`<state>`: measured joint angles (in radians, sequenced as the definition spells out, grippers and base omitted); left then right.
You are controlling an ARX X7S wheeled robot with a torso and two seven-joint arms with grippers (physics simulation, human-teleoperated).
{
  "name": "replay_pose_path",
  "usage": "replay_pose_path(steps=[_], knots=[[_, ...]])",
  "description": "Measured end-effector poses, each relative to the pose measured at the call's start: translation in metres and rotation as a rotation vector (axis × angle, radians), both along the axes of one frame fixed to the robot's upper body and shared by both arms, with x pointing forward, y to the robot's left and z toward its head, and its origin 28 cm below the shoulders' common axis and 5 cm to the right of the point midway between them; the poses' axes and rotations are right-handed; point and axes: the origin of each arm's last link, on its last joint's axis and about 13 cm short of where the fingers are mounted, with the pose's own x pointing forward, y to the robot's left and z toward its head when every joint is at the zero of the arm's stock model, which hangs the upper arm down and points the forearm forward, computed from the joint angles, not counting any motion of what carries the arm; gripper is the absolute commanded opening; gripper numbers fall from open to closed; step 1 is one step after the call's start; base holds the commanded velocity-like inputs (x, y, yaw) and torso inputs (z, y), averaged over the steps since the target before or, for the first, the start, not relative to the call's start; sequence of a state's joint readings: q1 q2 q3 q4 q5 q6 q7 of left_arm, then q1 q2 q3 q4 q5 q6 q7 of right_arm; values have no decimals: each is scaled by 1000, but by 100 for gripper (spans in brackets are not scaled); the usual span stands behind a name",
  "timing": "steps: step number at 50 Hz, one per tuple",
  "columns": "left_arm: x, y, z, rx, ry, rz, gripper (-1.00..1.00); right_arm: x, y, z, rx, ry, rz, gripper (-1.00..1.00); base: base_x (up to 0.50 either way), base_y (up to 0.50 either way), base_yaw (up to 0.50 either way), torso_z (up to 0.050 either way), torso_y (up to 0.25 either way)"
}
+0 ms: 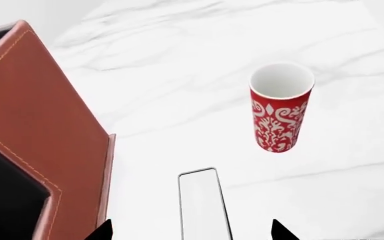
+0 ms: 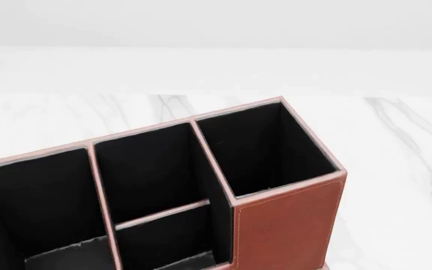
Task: Pick up the book and place it in the front compartment of the caddy.
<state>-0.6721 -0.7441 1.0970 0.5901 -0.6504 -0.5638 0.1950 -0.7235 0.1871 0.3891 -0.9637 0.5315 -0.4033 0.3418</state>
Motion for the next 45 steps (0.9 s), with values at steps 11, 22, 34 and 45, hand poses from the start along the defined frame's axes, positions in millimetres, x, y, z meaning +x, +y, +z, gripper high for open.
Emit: replay_pose_path(steps=[11,22,34,45], knots=[[1,0,-11,-7,44,2,100,-1,0,0,-2,0,-2,100,0,0,0,0,0],[2,-1,-20,-27,83,3,100,-1,-1,0,-3,-1,-4,100,0,0,0,0,0],[4,1,-33,-24,107,7,100,-2,-1,1,-5,-4,-6,100,0,0,0,0,0],[7,1,-40,-25,127,27,-100,-1,-1,1,-7,-2,-6,100,0,0,0,0,0]])
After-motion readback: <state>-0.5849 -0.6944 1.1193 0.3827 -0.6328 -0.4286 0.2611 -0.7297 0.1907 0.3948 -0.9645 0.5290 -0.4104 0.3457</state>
